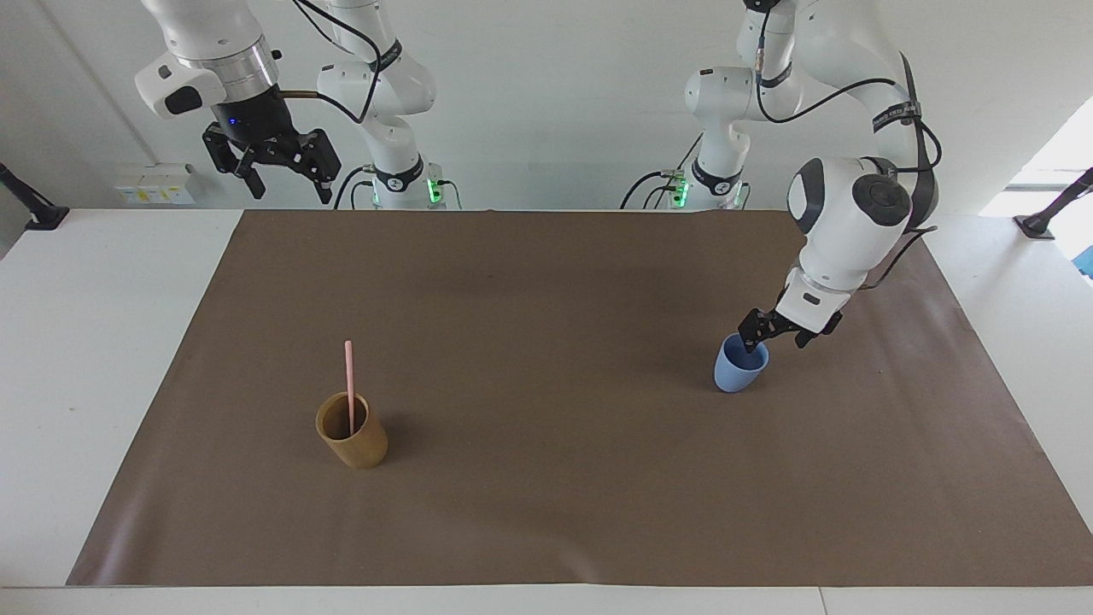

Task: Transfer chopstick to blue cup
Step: 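Reach the left gripper to the blue cup and grasp it, then slide the blue cup with the left gripper toward the table center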

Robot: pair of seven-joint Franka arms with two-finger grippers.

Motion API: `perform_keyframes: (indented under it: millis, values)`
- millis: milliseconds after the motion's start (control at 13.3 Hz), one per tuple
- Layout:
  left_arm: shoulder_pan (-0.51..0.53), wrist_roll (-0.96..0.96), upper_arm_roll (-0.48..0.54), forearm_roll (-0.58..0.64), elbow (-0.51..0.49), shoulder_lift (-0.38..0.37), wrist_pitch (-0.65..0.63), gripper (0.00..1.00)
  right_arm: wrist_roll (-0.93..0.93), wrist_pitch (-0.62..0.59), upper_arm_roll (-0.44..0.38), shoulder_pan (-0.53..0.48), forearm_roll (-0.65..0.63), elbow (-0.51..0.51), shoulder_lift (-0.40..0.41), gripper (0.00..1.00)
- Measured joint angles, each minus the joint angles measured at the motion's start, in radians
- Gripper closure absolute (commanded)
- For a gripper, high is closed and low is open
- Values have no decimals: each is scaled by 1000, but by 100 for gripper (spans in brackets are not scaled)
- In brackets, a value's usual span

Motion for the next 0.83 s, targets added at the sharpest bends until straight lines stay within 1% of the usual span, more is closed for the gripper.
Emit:
perform_keyframes:
  millis: [452, 528, 603, 678, 754, 829]
  values:
    - [-1, 41, 5, 0, -42, 3, 57, 0, 0, 0, 0, 0, 0, 0, 0, 0]
    - [-1, 44, 5, 0, -53, 7, 74, 3, 0, 0, 0, 0, 0, 0, 0, 0]
    - [-1, 45, 5, 0, -60, 12, 89, 26, 0, 0, 0, 0, 0, 0, 0, 0]
    - [-1, 47, 5, 0, -61, 17, 98, 53, 0, 0, 0, 0, 0, 0, 0, 0]
    - [-1, 47, 5, 0, -61, 20, 101, 88, 0, 0, 0, 0, 0, 0, 0, 0]
    - [-1, 48, 6, 0, -61, 20, 101, 100, 0, 0, 1, 0, 0, 0, 0, 0]
